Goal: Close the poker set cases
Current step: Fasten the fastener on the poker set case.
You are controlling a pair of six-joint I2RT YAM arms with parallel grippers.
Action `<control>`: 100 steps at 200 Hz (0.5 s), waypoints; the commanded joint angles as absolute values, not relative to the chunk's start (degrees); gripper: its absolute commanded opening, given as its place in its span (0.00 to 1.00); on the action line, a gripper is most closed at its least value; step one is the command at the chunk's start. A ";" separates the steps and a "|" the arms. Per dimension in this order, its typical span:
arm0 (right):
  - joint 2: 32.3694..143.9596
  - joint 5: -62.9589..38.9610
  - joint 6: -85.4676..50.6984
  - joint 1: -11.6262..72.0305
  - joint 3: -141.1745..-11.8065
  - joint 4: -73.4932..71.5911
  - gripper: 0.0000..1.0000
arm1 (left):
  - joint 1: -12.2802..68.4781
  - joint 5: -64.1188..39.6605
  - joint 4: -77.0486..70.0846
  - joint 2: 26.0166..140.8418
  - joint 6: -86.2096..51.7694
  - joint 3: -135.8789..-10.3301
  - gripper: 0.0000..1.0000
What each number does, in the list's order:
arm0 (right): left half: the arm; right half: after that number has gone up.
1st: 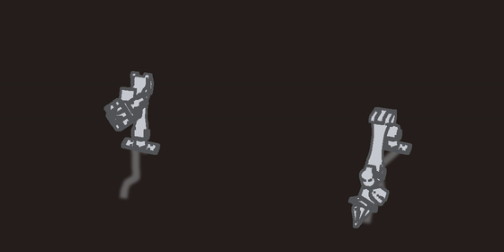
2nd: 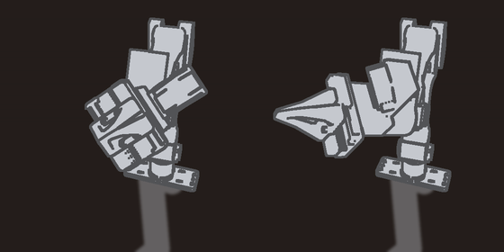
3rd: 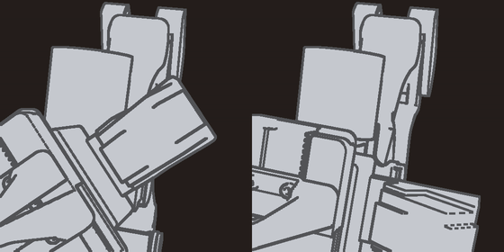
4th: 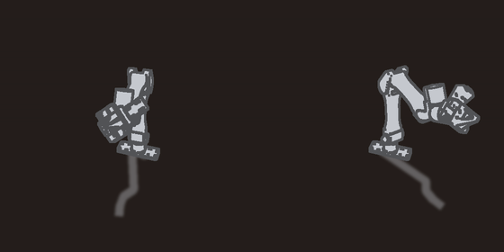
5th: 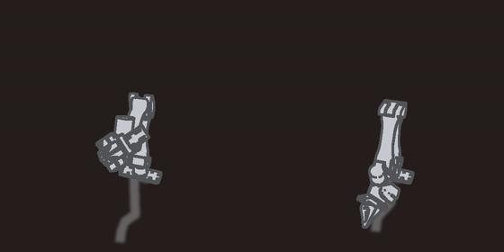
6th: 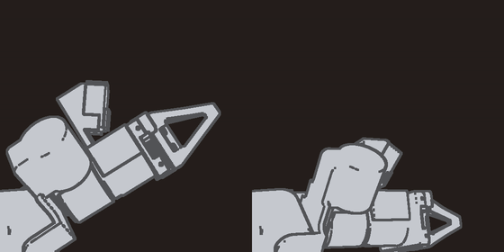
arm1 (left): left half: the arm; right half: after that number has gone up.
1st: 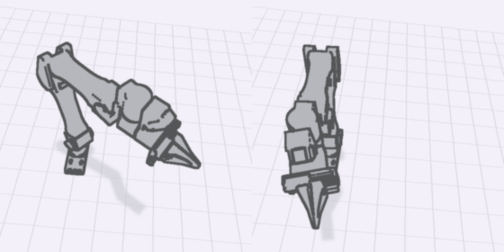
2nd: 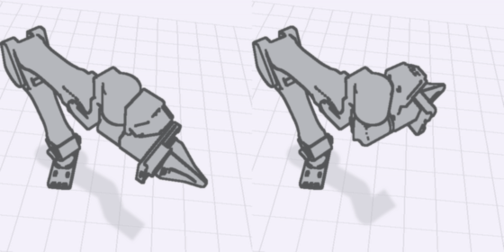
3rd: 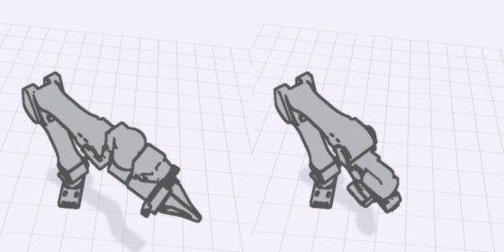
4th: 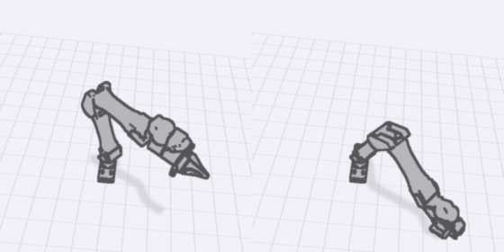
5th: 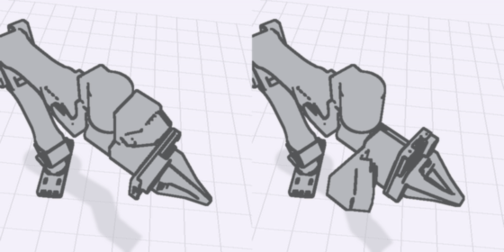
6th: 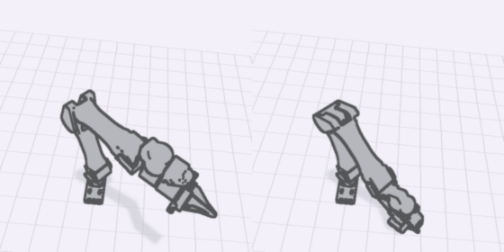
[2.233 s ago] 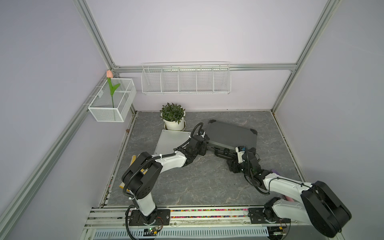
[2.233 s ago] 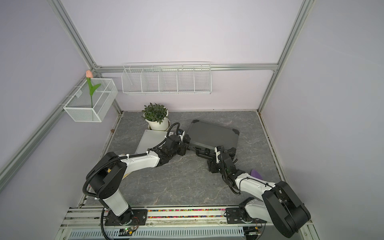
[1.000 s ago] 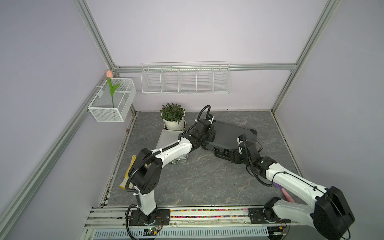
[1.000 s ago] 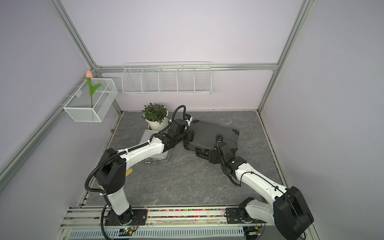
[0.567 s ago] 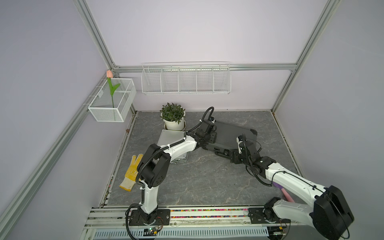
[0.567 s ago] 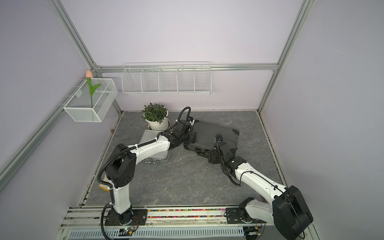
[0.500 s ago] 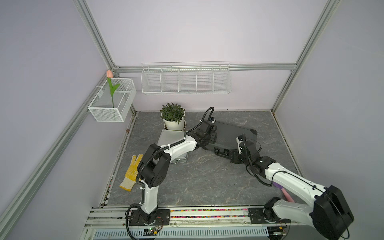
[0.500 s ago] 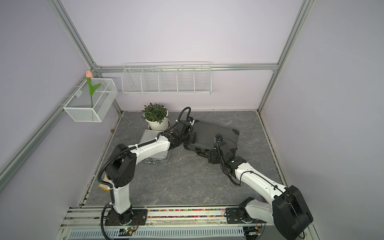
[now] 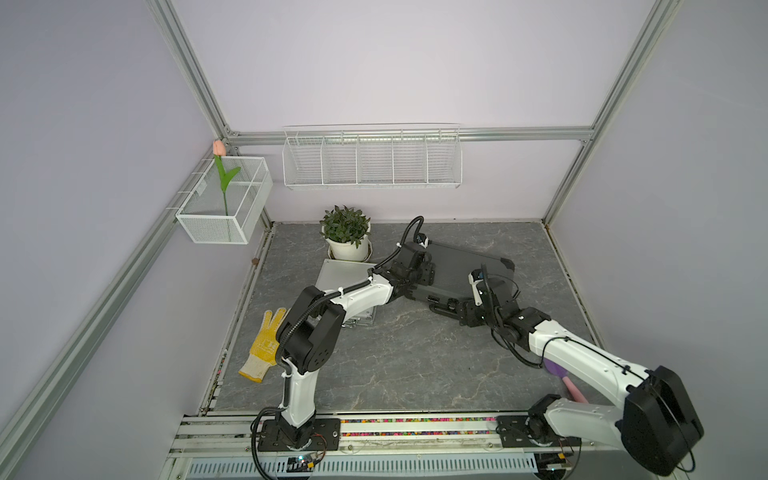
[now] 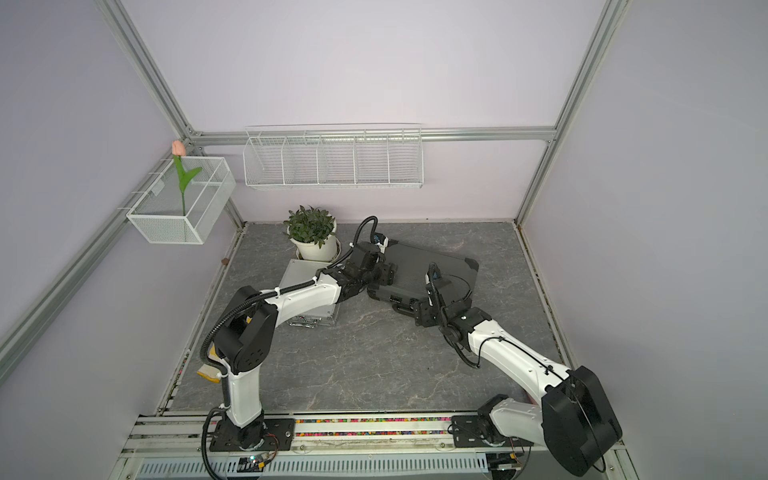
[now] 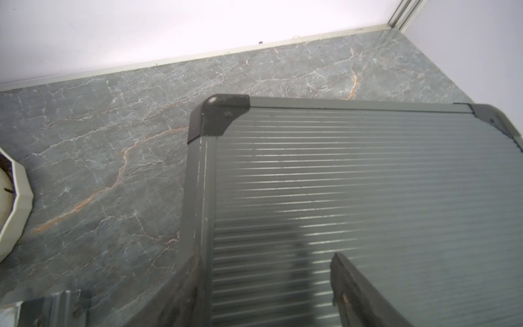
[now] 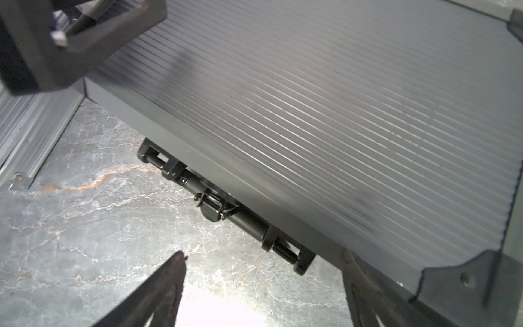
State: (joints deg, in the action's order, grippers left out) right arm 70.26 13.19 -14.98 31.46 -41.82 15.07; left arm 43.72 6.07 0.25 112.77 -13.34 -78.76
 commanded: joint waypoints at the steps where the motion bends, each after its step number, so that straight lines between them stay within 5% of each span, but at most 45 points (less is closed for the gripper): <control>1: 71.48 12.16 -9.63 30.10 -42.75 12.05 0.88 | 43.36 3.95 4.54 115.63 -16.12 -74.73 0.73; 100: 67.92 9.55 13.23 30.79 -39.62 0.32 0.91 | 42.95 2.98 0.13 114.07 -17.57 -70.93 0.73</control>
